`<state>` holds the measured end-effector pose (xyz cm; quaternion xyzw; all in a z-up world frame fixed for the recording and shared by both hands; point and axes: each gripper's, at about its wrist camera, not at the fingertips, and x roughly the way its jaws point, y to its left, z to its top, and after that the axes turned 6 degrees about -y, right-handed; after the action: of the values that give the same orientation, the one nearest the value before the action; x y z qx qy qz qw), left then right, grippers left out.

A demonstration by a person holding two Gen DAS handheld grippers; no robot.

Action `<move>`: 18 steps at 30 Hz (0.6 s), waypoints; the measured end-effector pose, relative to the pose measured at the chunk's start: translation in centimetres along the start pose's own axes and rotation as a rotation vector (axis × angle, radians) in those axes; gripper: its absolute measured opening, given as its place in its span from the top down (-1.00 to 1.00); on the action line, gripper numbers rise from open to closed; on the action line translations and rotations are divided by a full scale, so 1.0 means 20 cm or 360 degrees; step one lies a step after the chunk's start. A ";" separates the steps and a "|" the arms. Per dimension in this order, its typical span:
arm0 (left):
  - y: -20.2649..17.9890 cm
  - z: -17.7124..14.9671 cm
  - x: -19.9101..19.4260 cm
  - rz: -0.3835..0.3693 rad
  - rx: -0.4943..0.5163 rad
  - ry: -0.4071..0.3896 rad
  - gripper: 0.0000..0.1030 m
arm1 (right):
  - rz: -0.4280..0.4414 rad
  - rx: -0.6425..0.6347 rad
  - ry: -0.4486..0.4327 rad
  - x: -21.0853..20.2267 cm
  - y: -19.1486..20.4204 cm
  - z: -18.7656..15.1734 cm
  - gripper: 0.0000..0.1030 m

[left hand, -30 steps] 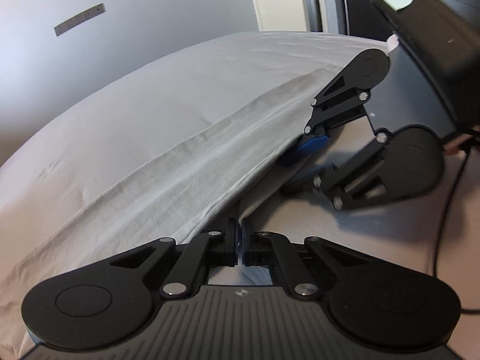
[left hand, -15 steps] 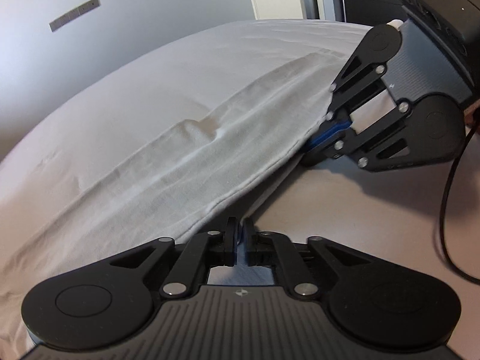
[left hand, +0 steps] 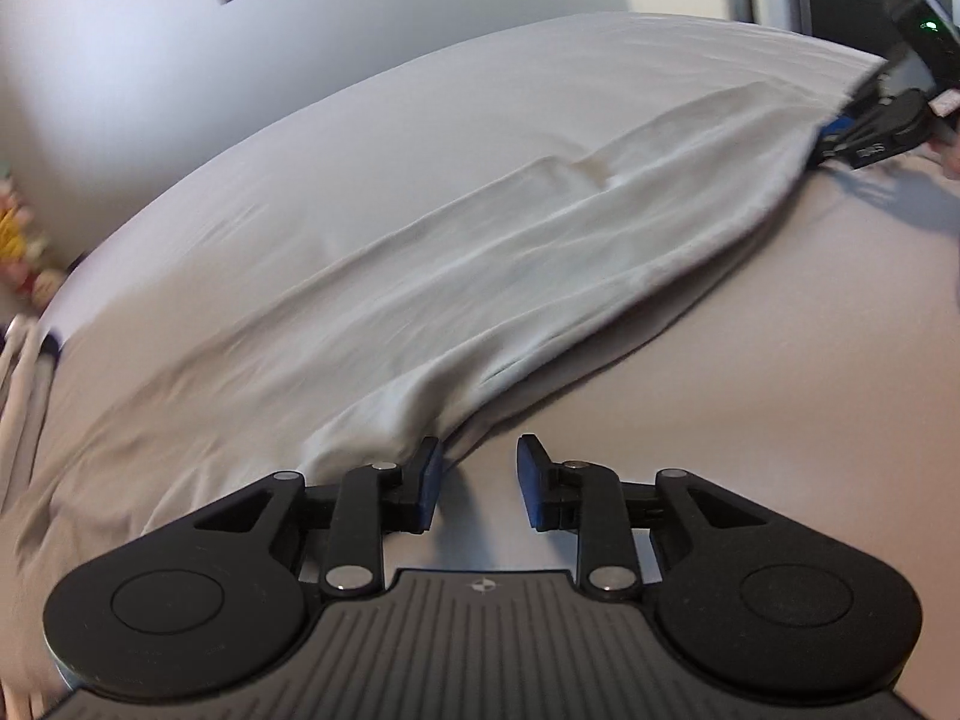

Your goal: Fold clothes

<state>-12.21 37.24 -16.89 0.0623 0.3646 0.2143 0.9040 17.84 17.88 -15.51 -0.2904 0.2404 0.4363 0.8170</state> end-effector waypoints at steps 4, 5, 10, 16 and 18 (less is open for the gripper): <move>0.05 -0.06 -0.04 0.0044 -0.0106 0.0026 0.38 | -0.0069 0.0147 0.0117 -0.03 -0.09 -0.03 0.91; 0.06 -0.08 -0.05 0.0059 -0.0122 0.0029 0.38 | -0.0099 0.0178 0.0144 -0.03 -0.11 -0.04 0.96; 0.11 -0.09 -0.11 0.0145 -0.0268 0.0030 0.37 | -0.0155 0.0460 0.0195 -0.07 -0.27 -0.09 1.00; 0.39 -0.22 -0.30 0.0380 -0.0685 0.0010 0.34 | -0.0240 0.0780 0.0160 -0.15 -0.35 -0.13 0.84; 0.53 -0.27 -0.36 0.0480 -0.0916 0.0007 0.26 | -0.0246 0.0883 0.0128 -0.18 -0.37 -0.13 0.76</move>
<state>-24.21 43.43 -13.40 -0.1430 0.2778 0.4403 0.8417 21.96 10.71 -13.21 -0.0904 0.3600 0.2784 0.8858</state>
